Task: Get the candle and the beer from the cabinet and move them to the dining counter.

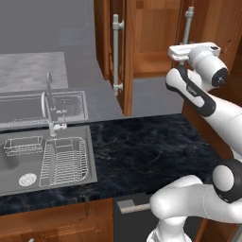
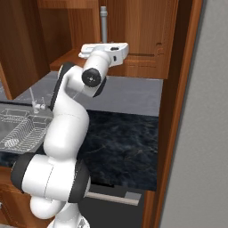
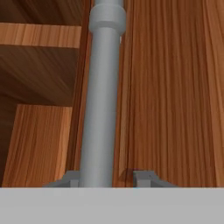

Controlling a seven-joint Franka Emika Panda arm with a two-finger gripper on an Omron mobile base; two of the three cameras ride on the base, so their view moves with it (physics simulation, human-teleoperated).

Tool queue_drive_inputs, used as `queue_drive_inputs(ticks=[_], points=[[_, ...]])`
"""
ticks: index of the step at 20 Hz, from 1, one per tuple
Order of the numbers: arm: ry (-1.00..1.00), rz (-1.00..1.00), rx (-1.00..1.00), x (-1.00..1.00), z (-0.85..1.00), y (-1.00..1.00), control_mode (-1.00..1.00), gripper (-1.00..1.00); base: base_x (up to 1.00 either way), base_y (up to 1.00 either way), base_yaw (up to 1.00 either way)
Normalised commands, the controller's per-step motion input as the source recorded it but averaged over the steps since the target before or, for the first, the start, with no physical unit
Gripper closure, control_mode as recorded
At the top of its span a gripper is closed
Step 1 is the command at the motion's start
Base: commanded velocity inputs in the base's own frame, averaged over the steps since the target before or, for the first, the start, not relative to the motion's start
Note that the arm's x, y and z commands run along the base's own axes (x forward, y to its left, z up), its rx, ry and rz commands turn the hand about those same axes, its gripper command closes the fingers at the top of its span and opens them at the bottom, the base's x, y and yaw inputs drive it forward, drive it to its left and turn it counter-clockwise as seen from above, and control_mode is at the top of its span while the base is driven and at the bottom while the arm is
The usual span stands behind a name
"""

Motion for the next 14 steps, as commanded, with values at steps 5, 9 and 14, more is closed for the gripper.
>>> queue_drive_inputs(ticks=[5,9,14], points=[[0.0,0.0,0.0,0.0,0.0,0.0,-1.0,1.0,0.0,0.0,0.0],[0.0,0.0,0.0,0.0,0.0,0.0,-1.0,1.0,0.0,0.0,0.0],[0.0,-0.01,0.0,0.0,0.03,-0.06,-1.0,1.0,0.0,0.0,0.0]])
